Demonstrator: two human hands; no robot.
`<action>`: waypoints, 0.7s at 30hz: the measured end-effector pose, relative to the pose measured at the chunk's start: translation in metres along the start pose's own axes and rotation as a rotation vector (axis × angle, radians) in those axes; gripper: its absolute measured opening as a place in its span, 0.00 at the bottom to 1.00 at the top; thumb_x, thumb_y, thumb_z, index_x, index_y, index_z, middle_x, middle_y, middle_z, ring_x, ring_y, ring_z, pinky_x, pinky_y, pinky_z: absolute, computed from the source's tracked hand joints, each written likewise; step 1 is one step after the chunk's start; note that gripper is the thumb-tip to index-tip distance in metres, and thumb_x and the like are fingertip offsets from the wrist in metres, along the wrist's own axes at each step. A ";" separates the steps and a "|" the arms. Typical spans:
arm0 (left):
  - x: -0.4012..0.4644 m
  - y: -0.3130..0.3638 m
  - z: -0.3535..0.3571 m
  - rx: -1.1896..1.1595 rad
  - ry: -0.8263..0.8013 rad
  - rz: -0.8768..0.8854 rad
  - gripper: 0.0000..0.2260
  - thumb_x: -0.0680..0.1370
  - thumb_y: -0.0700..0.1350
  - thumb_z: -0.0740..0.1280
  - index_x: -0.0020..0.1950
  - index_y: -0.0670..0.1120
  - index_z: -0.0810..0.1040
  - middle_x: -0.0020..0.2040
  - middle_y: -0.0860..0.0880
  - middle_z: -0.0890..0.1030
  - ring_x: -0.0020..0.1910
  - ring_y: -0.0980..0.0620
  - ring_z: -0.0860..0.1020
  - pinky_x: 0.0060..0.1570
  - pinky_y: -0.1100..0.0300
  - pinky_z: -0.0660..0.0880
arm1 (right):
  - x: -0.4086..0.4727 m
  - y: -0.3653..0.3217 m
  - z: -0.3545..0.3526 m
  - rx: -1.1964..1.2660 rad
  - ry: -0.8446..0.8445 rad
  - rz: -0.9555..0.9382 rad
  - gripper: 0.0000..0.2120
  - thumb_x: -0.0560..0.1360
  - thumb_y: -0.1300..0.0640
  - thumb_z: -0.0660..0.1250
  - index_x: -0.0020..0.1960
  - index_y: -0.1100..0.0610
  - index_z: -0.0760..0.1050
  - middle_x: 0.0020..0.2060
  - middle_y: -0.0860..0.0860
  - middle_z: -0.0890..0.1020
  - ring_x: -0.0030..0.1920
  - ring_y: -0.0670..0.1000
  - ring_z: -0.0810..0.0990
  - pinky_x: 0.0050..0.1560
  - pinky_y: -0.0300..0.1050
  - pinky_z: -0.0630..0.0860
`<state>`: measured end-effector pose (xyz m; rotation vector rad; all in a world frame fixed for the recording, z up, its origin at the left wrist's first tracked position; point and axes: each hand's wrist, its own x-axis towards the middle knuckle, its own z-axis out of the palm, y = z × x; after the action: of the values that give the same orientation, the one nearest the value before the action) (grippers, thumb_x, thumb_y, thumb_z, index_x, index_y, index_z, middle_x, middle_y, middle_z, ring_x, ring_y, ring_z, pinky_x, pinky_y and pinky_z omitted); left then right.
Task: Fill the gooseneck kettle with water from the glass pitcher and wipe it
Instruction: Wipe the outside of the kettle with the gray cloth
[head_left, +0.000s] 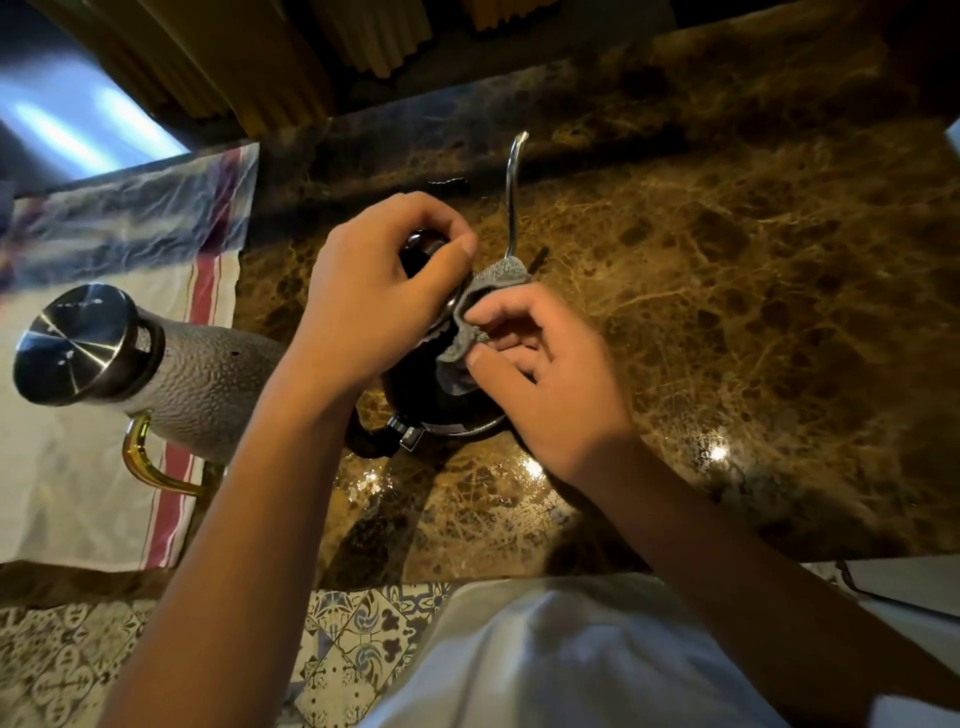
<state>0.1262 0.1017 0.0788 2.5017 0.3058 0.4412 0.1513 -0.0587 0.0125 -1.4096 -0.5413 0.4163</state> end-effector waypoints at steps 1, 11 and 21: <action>0.000 0.000 -0.001 -0.040 0.004 -0.022 0.05 0.83 0.47 0.68 0.55 0.49 0.82 0.48 0.58 0.82 0.47 0.62 0.79 0.50 0.67 0.73 | 0.001 0.000 0.003 -0.003 0.007 -0.023 0.11 0.77 0.65 0.70 0.54 0.51 0.78 0.53 0.53 0.81 0.49 0.54 0.83 0.50 0.56 0.85; -0.001 0.001 0.003 0.044 0.019 0.004 0.06 0.84 0.47 0.66 0.57 0.48 0.82 0.50 0.55 0.83 0.50 0.58 0.79 0.51 0.64 0.74 | -0.020 0.062 -0.024 -0.276 0.073 0.132 0.10 0.76 0.66 0.72 0.50 0.51 0.80 0.41 0.44 0.78 0.34 0.42 0.75 0.38 0.32 0.70; 0.001 0.003 0.005 0.061 0.027 -0.023 0.06 0.83 0.49 0.68 0.54 0.48 0.81 0.49 0.56 0.81 0.49 0.56 0.79 0.50 0.59 0.74 | -0.020 0.074 -0.031 -0.512 0.107 0.138 0.11 0.80 0.54 0.70 0.61 0.53 0.75 0.57 0.46 0.75 0.42 0.46 0.79 0.48 0.53 0.81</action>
<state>0.1289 0.0972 0.0767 2.5507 0.3640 0.4635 0.1563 -0.0859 -0.0655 -1.9576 -0.4833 0.3204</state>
